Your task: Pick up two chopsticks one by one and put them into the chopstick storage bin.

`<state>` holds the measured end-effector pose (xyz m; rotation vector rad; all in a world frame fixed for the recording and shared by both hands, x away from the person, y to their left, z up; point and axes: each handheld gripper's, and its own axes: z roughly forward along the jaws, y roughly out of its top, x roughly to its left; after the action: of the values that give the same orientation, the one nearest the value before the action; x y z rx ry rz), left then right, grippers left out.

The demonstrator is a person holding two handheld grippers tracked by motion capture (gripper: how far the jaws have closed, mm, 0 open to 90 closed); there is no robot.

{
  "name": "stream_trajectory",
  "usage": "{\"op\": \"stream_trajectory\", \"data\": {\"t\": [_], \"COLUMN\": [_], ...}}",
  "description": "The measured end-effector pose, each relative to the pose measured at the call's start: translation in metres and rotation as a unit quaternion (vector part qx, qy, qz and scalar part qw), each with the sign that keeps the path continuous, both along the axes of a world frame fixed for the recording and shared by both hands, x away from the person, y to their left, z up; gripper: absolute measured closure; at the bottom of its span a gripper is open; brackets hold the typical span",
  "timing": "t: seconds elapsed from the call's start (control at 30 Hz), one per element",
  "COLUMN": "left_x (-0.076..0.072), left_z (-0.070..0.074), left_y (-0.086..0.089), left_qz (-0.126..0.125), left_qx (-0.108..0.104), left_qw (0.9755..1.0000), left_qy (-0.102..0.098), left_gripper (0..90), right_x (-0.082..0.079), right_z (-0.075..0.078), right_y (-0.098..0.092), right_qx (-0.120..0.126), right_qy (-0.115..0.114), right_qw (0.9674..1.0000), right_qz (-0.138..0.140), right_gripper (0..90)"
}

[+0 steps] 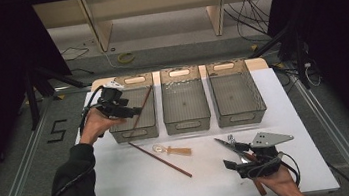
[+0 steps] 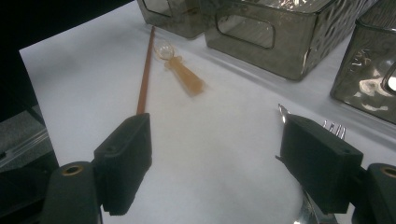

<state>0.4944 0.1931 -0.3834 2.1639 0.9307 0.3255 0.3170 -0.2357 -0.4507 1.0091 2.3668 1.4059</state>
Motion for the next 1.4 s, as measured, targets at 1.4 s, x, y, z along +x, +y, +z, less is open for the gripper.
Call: {"op": "stream_trajectory", "data": {"t": [1.4], "left_x": [-0.054], "left_z": [-0.061], "left_y": [-0.04], "left_qz": [-0.239], "left_qx": [0.171], "left_qw": [0.9548], "left_qy": [0.046], "left_gripper": [33.4], "right_x": [0.0], "right_z": [0.0], "right_y": [0.001], "right_qx": [-0.002], "right_qy": [0.002], "right_qw": [1.0], "right_qz": [0.004], "right_gripper": [25.8]}}
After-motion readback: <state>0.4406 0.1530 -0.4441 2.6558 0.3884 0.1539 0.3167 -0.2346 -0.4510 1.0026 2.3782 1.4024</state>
